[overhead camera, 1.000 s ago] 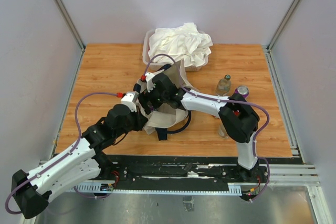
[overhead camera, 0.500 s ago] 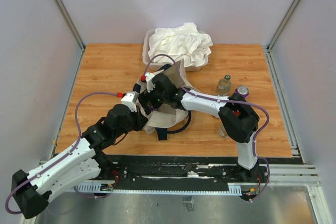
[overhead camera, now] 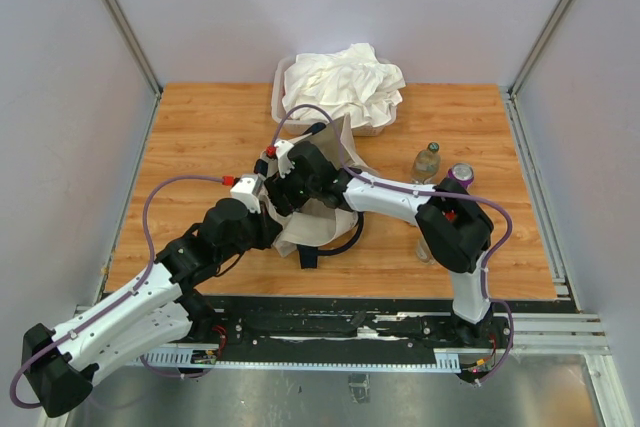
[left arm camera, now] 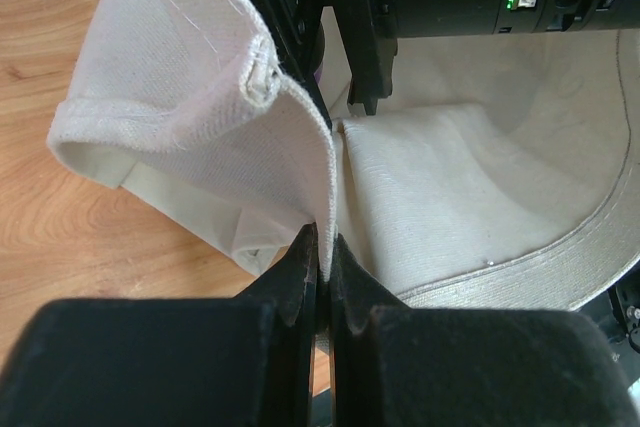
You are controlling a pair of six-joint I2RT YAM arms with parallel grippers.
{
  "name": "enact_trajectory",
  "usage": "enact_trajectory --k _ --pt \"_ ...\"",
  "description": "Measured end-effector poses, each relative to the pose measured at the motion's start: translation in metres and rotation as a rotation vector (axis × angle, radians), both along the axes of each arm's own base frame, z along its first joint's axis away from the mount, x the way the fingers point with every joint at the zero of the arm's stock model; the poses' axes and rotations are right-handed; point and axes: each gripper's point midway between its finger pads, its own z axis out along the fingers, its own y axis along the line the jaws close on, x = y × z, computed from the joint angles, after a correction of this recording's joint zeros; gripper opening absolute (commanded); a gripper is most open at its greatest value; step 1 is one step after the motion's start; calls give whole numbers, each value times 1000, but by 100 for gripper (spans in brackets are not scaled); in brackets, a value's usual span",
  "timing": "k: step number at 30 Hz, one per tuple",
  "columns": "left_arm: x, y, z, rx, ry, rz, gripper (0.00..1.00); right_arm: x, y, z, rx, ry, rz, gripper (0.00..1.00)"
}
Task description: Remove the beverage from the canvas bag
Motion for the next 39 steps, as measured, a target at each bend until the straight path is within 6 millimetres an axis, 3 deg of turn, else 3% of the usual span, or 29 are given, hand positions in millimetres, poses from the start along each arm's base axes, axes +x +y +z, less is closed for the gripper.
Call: enact_trajectory --k 11,16,24,31,39 --pt "-1 -1 0 -4 1 -5 2 0 -11 5 -51 -26 -22 1" --pt "1 -2 3 -10 -8 -3 2 -4 -31 26 -111 -76 -24 1" --pt "9 5 9 -10 -44 50 1 -11 -58 88 -116 -190 -36 1" --pt "17 12 15 -16 -76 119 0 -14 -78 153 -39 -305 -80 1" --pt "23 19 18 -27 -101 171 1 -18 -133 241 43 -483 -237 1"
